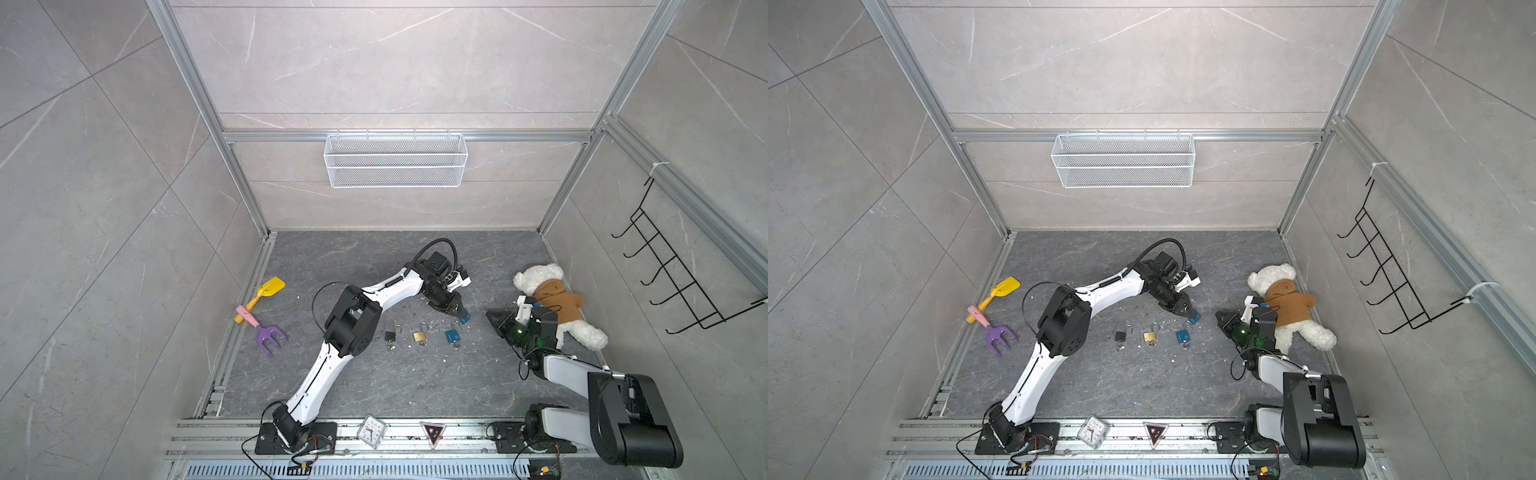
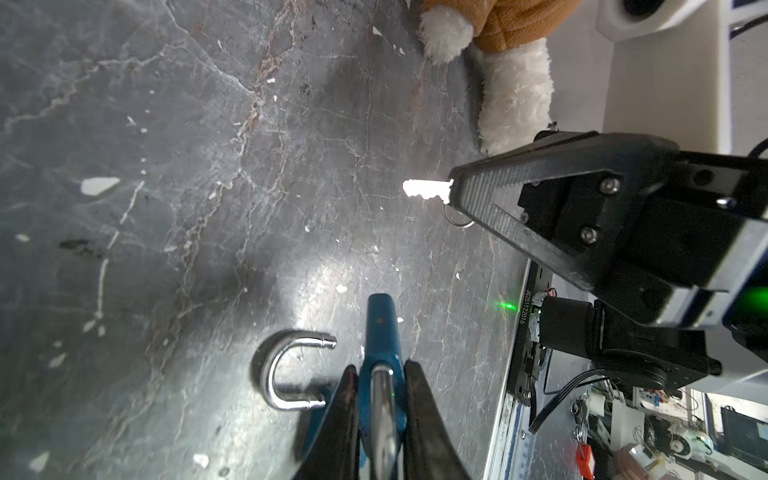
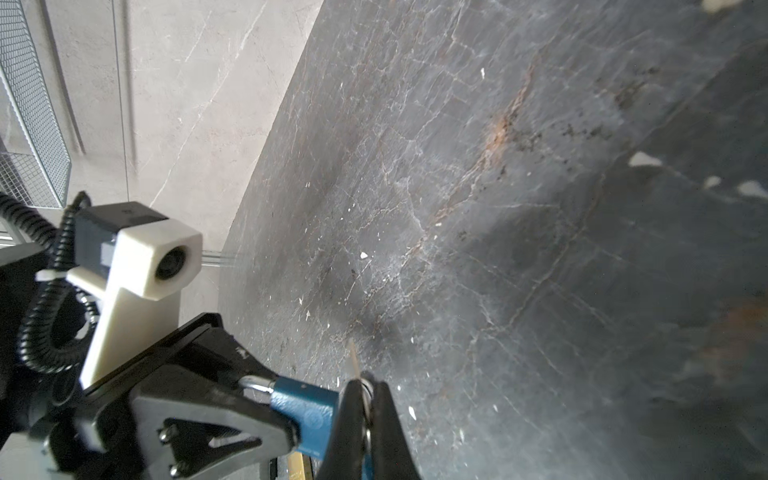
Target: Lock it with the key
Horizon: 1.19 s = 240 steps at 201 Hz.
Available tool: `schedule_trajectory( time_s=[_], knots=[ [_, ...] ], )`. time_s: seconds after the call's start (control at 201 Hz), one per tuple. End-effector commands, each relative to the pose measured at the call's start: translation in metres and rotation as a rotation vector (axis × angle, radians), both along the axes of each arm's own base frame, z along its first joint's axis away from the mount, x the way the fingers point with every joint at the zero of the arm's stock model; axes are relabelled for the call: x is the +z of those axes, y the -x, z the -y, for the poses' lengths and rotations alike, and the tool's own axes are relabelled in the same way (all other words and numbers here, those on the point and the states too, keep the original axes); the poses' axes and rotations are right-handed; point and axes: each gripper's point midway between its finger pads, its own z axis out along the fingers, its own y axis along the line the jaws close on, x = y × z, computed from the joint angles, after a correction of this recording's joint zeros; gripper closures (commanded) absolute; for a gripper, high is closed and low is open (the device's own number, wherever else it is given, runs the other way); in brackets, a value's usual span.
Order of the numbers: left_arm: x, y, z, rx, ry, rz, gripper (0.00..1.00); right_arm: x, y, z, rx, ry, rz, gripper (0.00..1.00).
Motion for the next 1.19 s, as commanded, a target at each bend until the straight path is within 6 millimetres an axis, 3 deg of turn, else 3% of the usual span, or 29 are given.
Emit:
schedule_trajectory(
  time_s=[0.0, 0.358, 0.413, 0.677, 1.015, 1.189],
  knots=[
    [0.010, 0.006, 0.009, -0.058, 0.036, -0.039, 1.00, -0.004, 0.000, -0.002, 0.001, -0.032, 0.013, 1.00],
    [-0.008, 0.004, 0.022, -0.083, 0.033, -0.087, 1.00, -0.033, -0.001, -0.001, -0.007, -0.031, -0.049, 1.00],
    [-0.009, 0.004, 0.023, -0.086, 0.035, -0.091, 0.90, -0.036, -0.001, -0.001, -0.006, -0.029, -0.059, 1.00],
    [-0.013, 0.001, 0.025, -0.083, 0.033, -0.078, 0.65, -0.044, -0.006, -0.003, 0.005, -0.046, -0.076, 0.96],
    [-0.005, -0.017, 0.027, -0.047, 0.049, -0.027, 0.56, -0.044, -0.013, -0.010, 0.022, -0.028, -0.083, 0.78],
    [-0.002, -0.029, 0.022, -0.019, 0.039, 0.000, 0.53, -0.042, -0.013, -0.008, 0.002, -0.005, -0.095, 0.74]
  ],
)
